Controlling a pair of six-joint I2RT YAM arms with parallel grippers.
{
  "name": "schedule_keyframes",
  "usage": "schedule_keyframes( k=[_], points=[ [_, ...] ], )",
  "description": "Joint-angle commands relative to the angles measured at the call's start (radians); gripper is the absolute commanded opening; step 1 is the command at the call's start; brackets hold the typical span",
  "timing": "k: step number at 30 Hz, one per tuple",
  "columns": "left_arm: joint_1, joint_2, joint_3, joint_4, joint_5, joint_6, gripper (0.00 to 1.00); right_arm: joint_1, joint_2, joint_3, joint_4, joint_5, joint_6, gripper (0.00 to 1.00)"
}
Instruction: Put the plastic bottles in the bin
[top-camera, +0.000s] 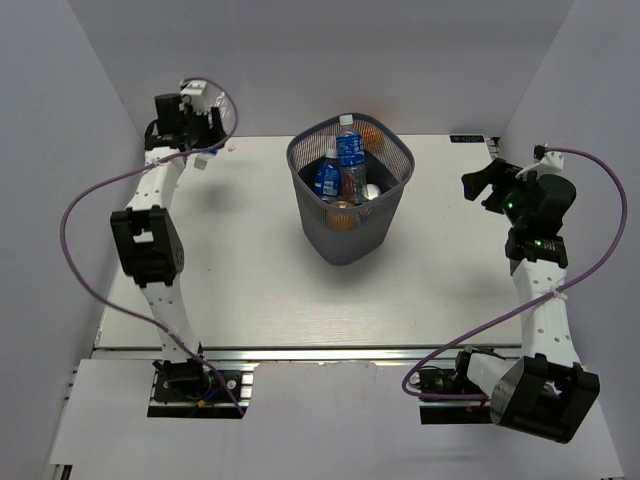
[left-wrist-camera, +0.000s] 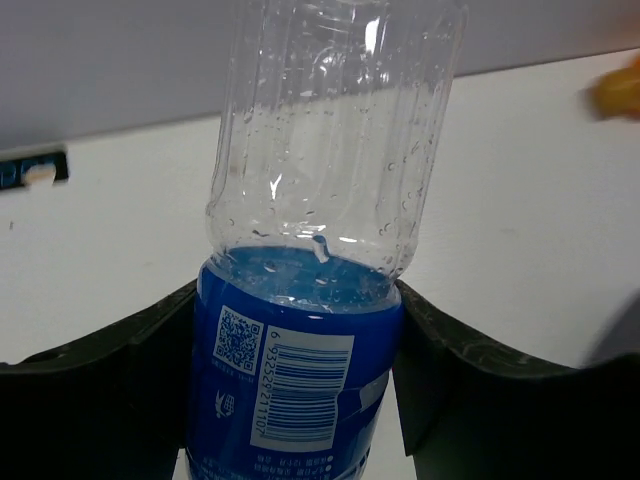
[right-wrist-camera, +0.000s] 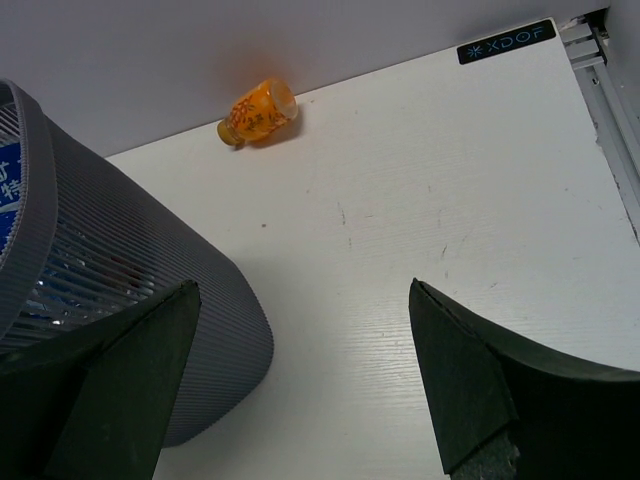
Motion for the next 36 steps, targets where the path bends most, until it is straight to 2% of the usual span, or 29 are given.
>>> schedule_keyframes(
  k=[1,3,5,7,10,13,15,16,17,21,25,28,31,32,34,35,36],
  points=[
    [-0.211,-0.372,-0.146,0.144,-0.005,0.039,0.43,-0.002,-0.037,-0.029,0.047,0.018,0.016,0.89],
    [-0.328,-0.466,-0.282,0.249,-0.023,0.068,0.51,-0.002,-0.043,-0.042,0.060,-0.003,0.025,0.89],
    [-0.427,-0.552,-0.323,0.289,-0.006,0.065,0.51,-0.002,-0.045,-0.064,0.072,-0.016,0.028,0.89],
    [-0.468,-0.593,-0.344,0.304,0.044,0.070,0.51,-0.003,-0.042,-0.069,0.063,-0.022,0.030,0.89],
    [-0.521,-0.592,-0.308,0.312,0.155,0.084,0.55,-0.003,-0.046,-0.073,0.051,-0.040,0.019,0.89],
    [-0.569,-0.544,-0.222,0.192,0.193,0.131,0.60,-0.003,-0.066,-0.082,0.037,-0.025,0.007,0.89],
    [-0.586,-0.537,-0.225,0.154,0.181,0.147,0.72,-0.002,-0.078,-0.087,0.032,-0.005,0.005,0.89],
    [-0.588,-0.543,-0.232,0.155,0.177,0.145,0.82,-0.002,-0.088,-0.088,0.032,-0.003,0.000,0.89],
    [-0.588,-0.549,-0.254,0.163,0.177,0.145,0.98,-0.002,-0.091,-0.087,0.032,-0.002,-0.003,0.89],
    [-0.591,-0.595,-0.292,0.195,0.177,0.150,0.98,-0.003,-0.094,-0.079,0.021,-0.003,-0.007,0.89],
    [-0.591,-0.580,-0.239,0.203,-0.024,0.092,0.98,-0.003,-0.088,-0.070,0.014,-0.005,0.000,0.89],
    [-0.578,-0.552,-0.161,0.188,-0.145,0.036,0.98,-0.003,-0.075,-0.053,-0.026,0.062,0.019,0.89],
    [-0.504,-0.526,-0.087,0.154,-0.283,-0.042,0.98,-0.003,-0.074,-0.047,-0.061,0.113,0.028,0.89],
    [-0.421,-0.523,-0.091,0.142,-0.370,-0.092,0.98,-0.003,-0.077,-0.053,-0.065,0.130,0.030,0.89],
    [-0.308,-0.533,-0.166,0.137,-0.376,-0.250,0.98,-0.003,-0.089,-0.062,-0.066,0.167,0.046,0.89],
    [-0.202,-0.561,-0.217,0.143,-0.366,-0.308,0.98,-0.003,-0.092,-0.064,-0.071,0.228,0.060,0.89],
    [-0.166,-0.579,-0.270,0.137,-0.454,-0.399,0.98,-0.005,-0.095,-0.065,-0.089,0.254,0.080,0.89]
  ],
)
